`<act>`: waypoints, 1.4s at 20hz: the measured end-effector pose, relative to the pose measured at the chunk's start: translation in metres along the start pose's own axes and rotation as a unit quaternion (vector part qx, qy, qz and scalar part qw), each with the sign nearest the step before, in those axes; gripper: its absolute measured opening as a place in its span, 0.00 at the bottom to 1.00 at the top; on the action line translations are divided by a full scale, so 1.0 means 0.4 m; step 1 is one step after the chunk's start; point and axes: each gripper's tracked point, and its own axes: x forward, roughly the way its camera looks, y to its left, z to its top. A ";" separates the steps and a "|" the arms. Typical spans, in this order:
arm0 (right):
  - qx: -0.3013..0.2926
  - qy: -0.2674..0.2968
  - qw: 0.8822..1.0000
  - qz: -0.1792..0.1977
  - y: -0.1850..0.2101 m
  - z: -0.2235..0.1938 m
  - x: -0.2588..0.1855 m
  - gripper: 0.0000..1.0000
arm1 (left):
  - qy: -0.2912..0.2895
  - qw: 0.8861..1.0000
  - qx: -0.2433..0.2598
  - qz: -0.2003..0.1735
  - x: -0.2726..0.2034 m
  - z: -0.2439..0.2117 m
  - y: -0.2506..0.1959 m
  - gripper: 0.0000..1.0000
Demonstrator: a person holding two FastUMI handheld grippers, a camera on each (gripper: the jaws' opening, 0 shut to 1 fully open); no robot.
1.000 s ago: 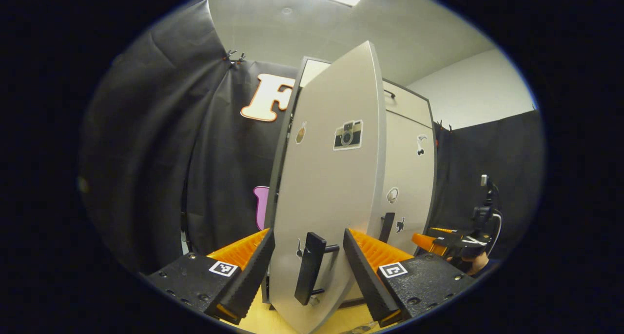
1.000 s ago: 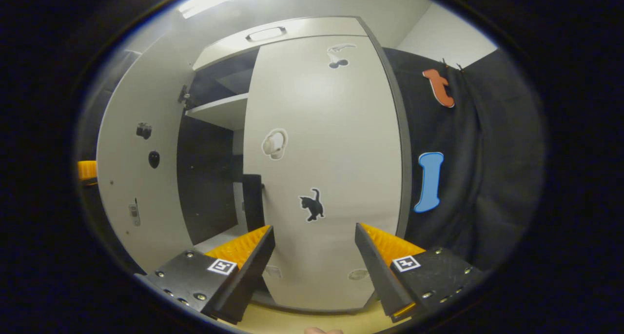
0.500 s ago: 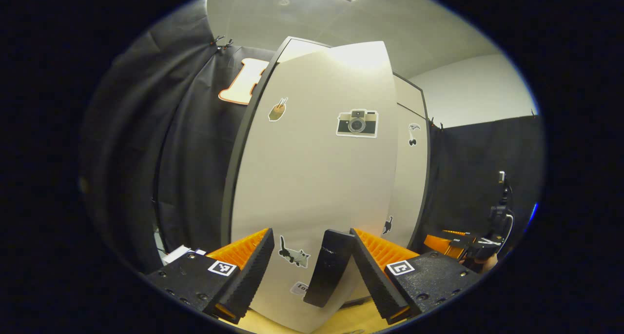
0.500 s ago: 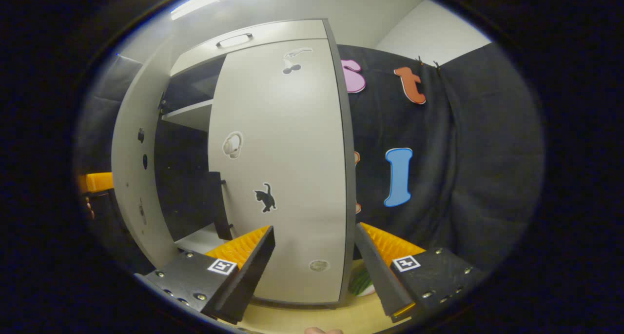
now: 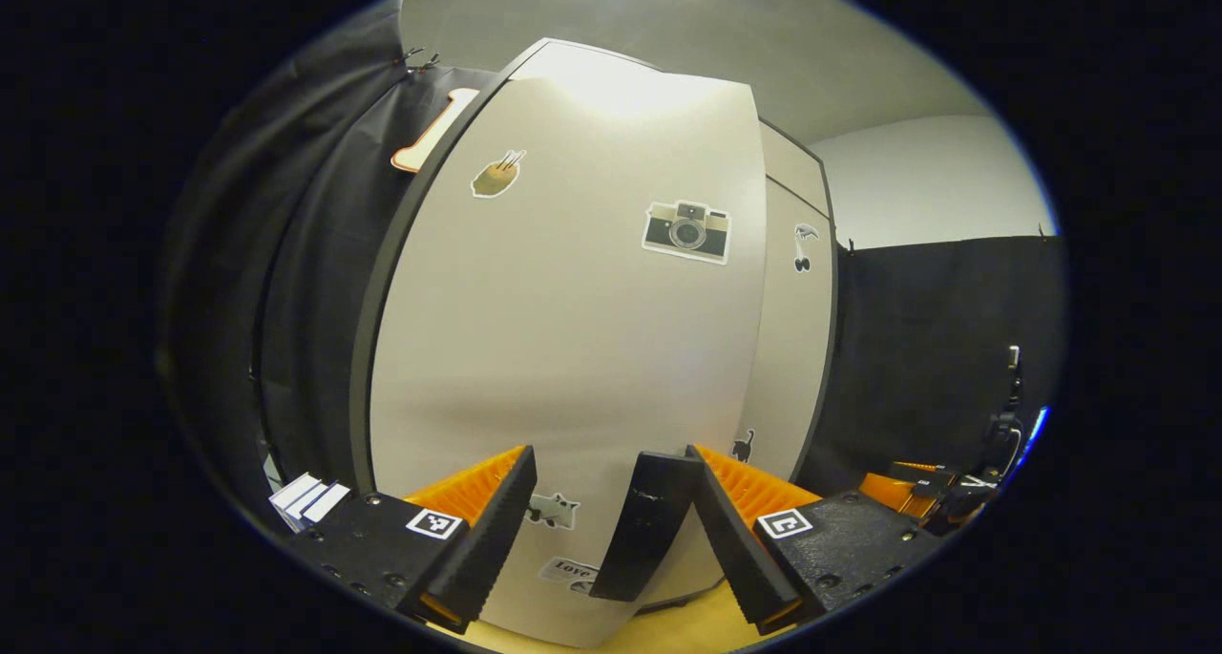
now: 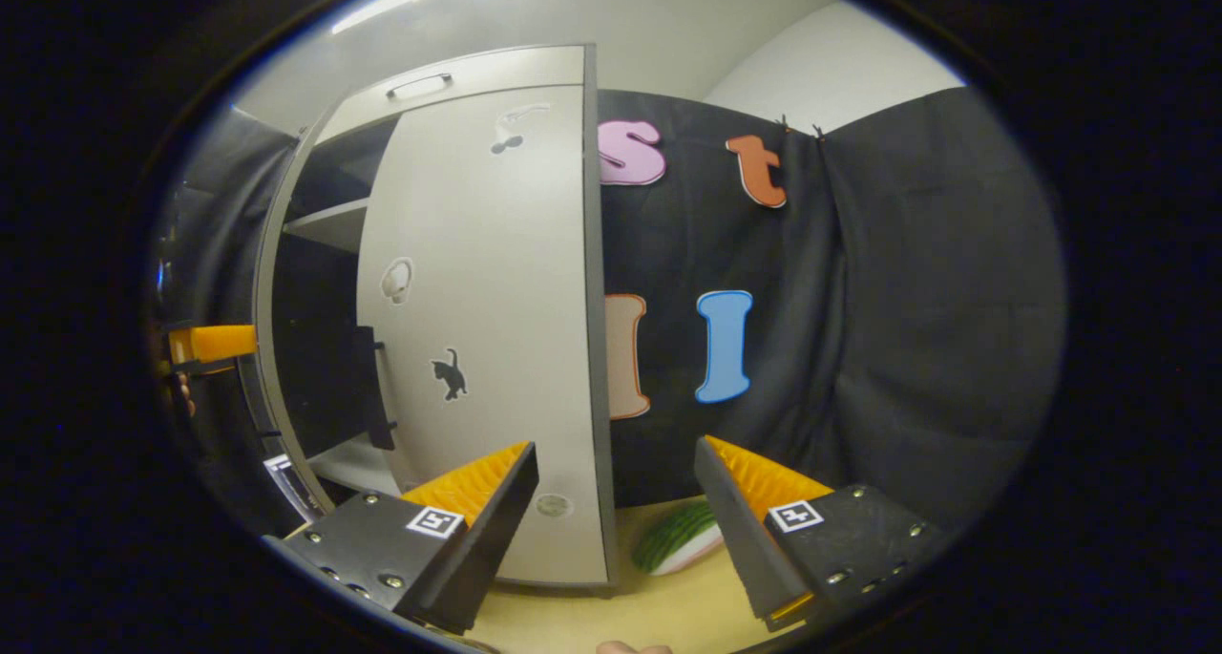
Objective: Grasp the bottle in the cabinet with the left hand and place it on the coaster, then close the right door with the right hand and the left door with the left hand.
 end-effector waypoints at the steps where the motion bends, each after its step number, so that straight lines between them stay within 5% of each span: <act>1: 0.003 0.000 1.000 -0.003 -0.010 0.002 -0.001 1.00 | 0.000 1.000 0.001 -0.001 0.009 0.000 -0.003 0.96; 28: -0.020 -0.013 1.000 -0.021 -0.099 0.005 -0.033 1.00 | 0.019 0.999 0.026 -0.002 0.131 -0.043 -0.022 0.94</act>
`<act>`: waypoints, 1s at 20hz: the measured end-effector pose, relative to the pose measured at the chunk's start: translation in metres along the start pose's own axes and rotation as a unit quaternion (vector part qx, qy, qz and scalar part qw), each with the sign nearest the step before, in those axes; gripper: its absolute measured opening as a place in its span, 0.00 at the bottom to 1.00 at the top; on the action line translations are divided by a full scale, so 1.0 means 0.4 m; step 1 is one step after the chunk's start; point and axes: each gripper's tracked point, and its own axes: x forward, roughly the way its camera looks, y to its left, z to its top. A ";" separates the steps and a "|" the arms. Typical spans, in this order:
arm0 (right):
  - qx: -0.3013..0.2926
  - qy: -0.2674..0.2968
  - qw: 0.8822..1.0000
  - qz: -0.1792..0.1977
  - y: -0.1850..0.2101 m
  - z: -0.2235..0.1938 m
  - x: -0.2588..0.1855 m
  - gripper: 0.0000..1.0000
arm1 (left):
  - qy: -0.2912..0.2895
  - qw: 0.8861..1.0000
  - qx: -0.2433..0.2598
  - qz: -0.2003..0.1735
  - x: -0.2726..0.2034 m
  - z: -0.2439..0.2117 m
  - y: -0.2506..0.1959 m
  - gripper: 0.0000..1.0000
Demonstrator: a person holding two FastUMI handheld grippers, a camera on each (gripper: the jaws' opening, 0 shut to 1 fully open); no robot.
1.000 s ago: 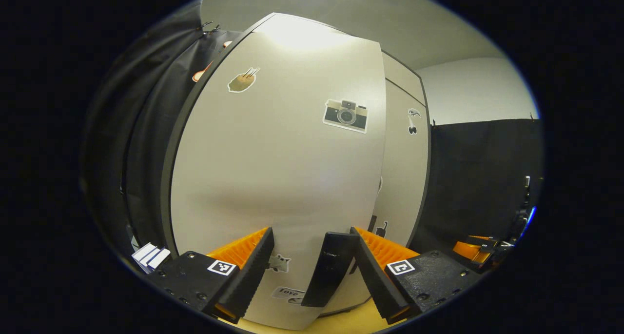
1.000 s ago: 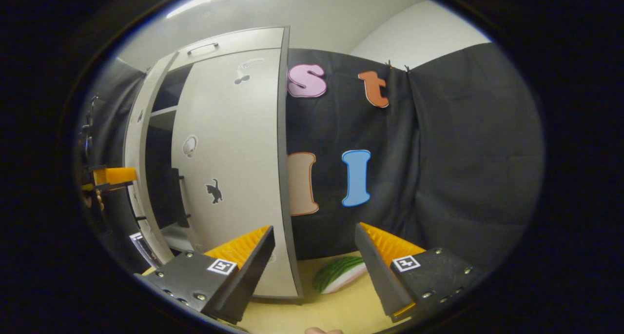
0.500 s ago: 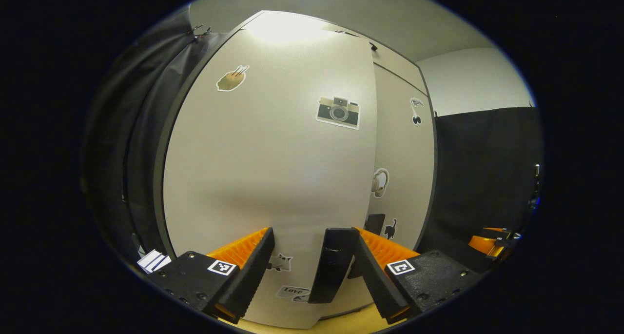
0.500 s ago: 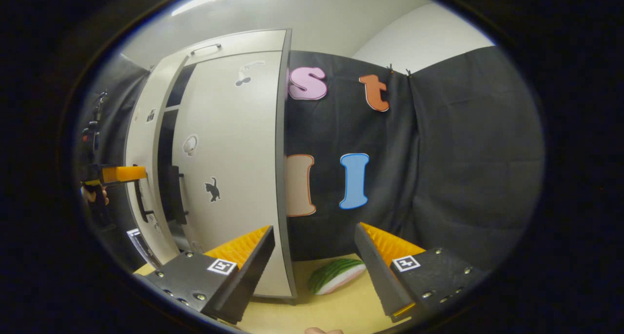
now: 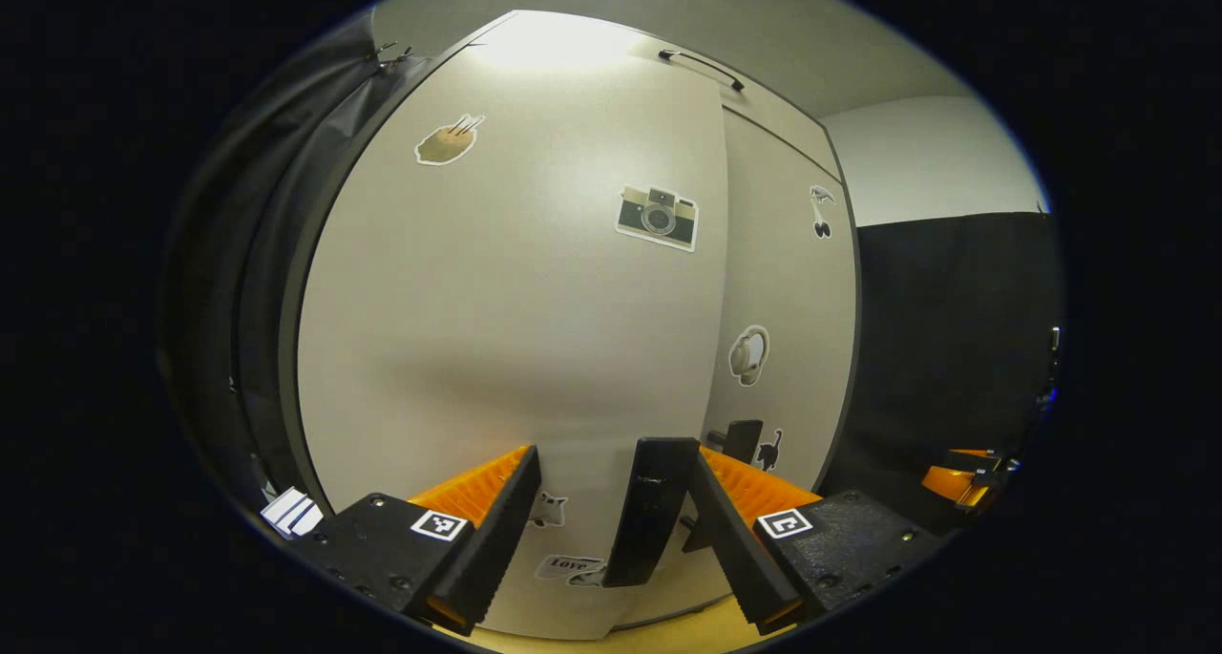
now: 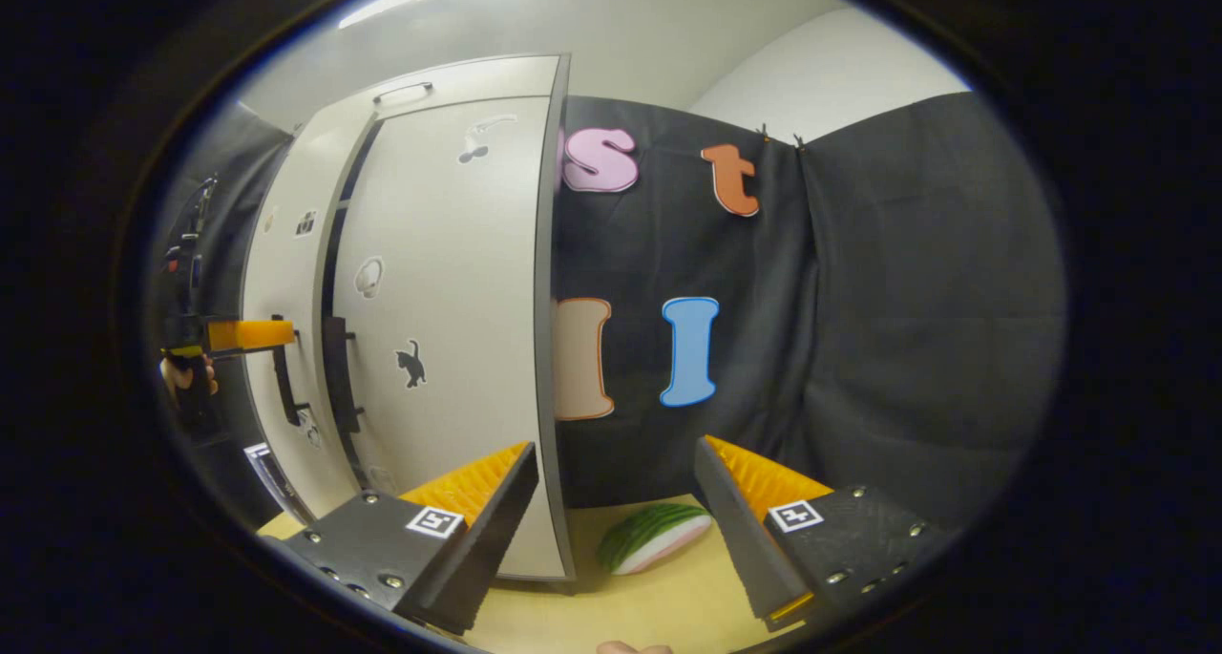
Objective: Grasp the bottle in the cabinet with the left hand and place it on the coaster, then close the right door with the right hand and the left door with the left hand.
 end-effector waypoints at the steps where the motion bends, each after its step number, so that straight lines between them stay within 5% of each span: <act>1: 0.000 0.000 1.000 -0.001 0.000 0.000 0.001 1.00 | 0.000 1.000 -0.001 -0.002 0.003 0.000 0.001 0.94; 20: -0.004 0.002 1.000 0.012 0.039 -0.014 0.047 1.00 | 0.008 1.000 -0.003 -0.007 0.037 -0.010 0.009 0.92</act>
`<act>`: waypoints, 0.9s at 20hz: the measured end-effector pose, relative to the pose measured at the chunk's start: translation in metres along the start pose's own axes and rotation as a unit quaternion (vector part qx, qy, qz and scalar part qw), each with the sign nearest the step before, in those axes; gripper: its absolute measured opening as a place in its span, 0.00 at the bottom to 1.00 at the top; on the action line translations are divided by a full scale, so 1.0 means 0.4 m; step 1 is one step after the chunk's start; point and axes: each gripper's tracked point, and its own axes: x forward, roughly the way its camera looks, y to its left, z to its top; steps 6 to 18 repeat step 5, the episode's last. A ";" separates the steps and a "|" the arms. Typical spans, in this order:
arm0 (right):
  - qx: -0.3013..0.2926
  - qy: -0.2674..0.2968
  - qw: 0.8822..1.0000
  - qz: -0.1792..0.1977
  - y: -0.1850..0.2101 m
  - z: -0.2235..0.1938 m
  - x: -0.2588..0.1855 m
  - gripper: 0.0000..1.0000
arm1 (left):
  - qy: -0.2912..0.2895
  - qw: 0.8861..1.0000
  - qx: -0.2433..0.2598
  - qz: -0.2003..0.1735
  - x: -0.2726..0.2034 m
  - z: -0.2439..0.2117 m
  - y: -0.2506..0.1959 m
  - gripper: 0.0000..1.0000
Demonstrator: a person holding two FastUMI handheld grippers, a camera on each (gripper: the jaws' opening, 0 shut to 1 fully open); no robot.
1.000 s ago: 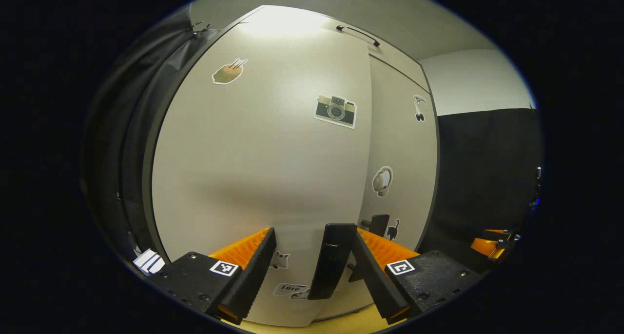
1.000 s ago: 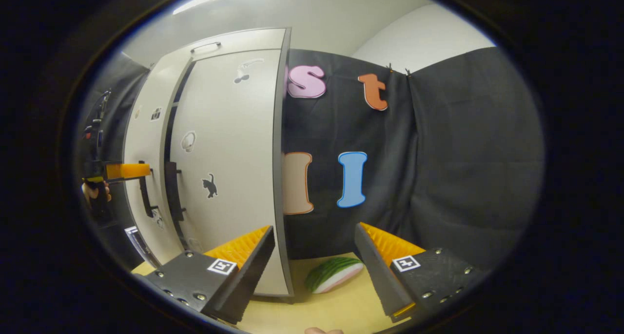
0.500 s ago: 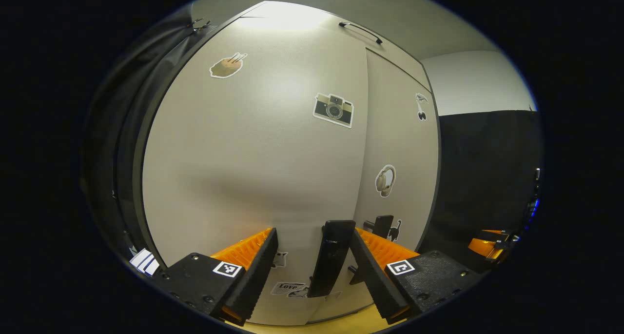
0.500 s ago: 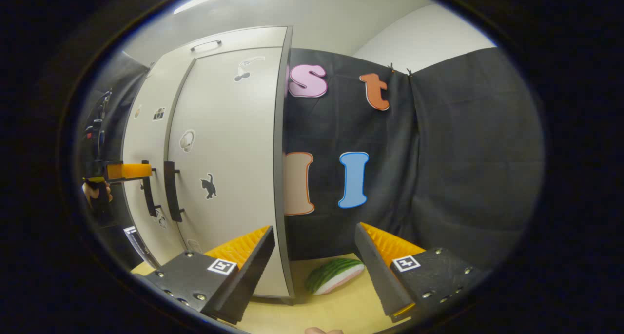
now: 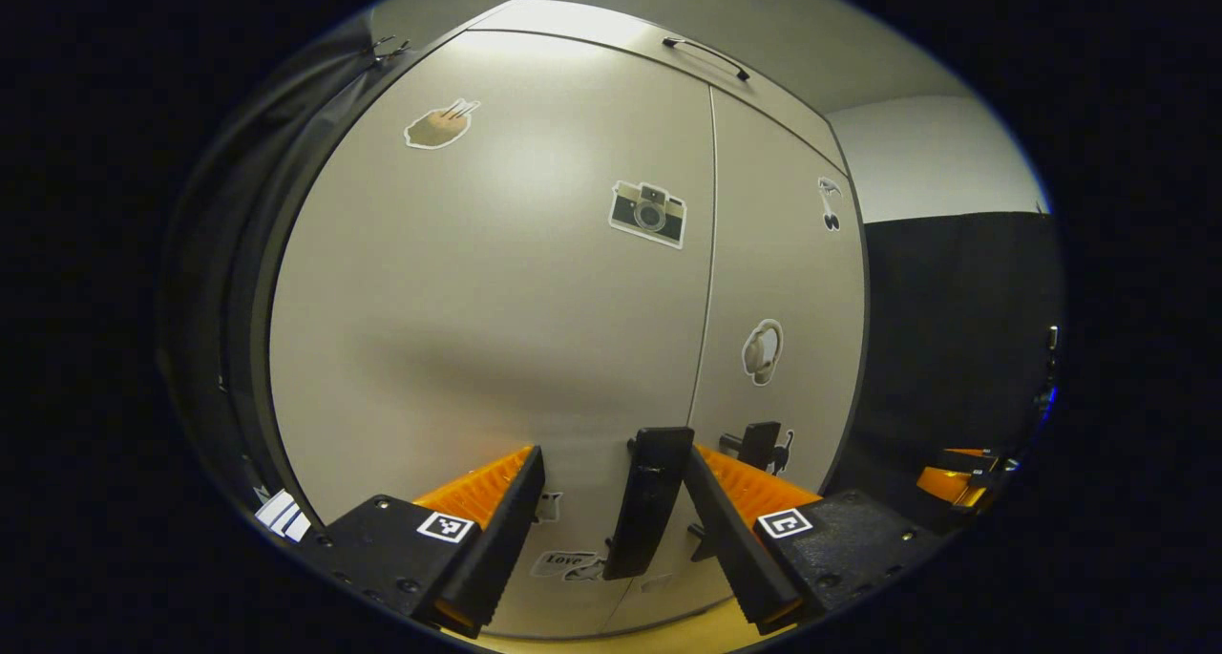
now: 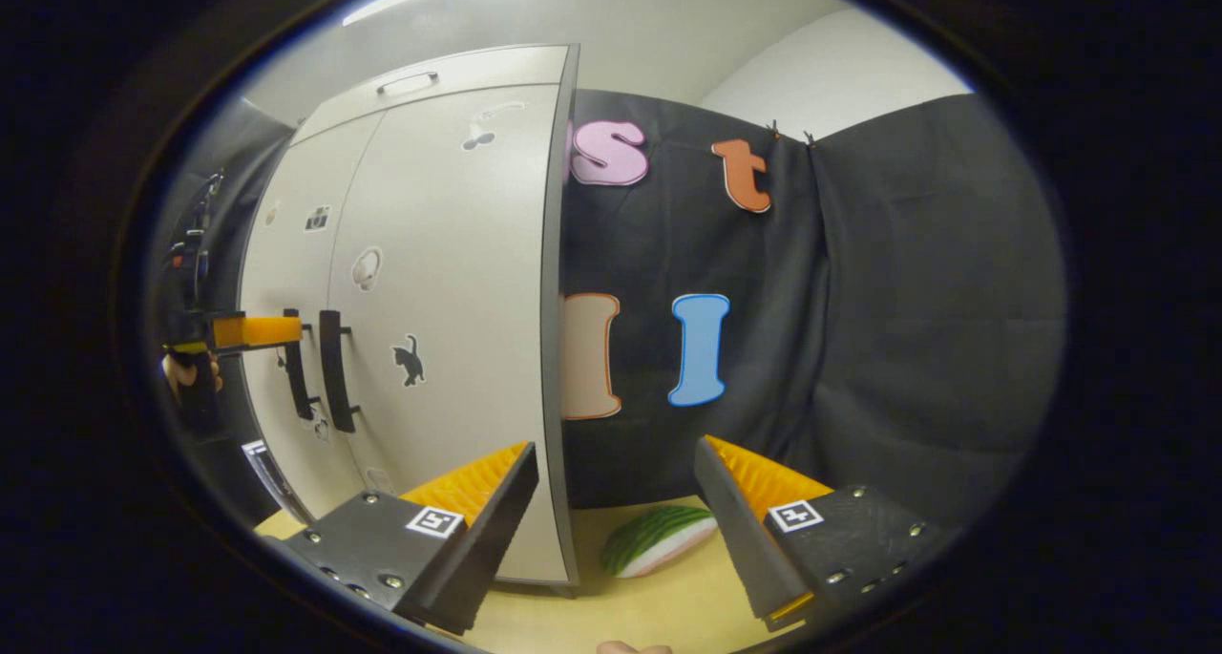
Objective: Grasp the bottle in the cabinet with the left hand and place it on the coaster, then close the right door with the right hand and the left door with the left hand.
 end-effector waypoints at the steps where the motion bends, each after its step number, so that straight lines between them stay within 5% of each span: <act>1: 0.001 -0.001 1.000 0.004 0.008 0.006 -0.002 1.00 | -0.001 1.000 -0.003 0.002 0.002 0.001 0.000 0.93; 5: 0.005 -0.019 1.000 0.021 0.044 0.070 -0.025 1.00 | 0.005 0.999 -0.011 0.037 -0.060 0.028 -0.009 0.95; 18: 0.005 -0.019 1.000 0.021 0.044 0.070 -0.025 1.00 | 0.005 0.999 -0.011 0.037 -0.060 0.028 -0.009 0.95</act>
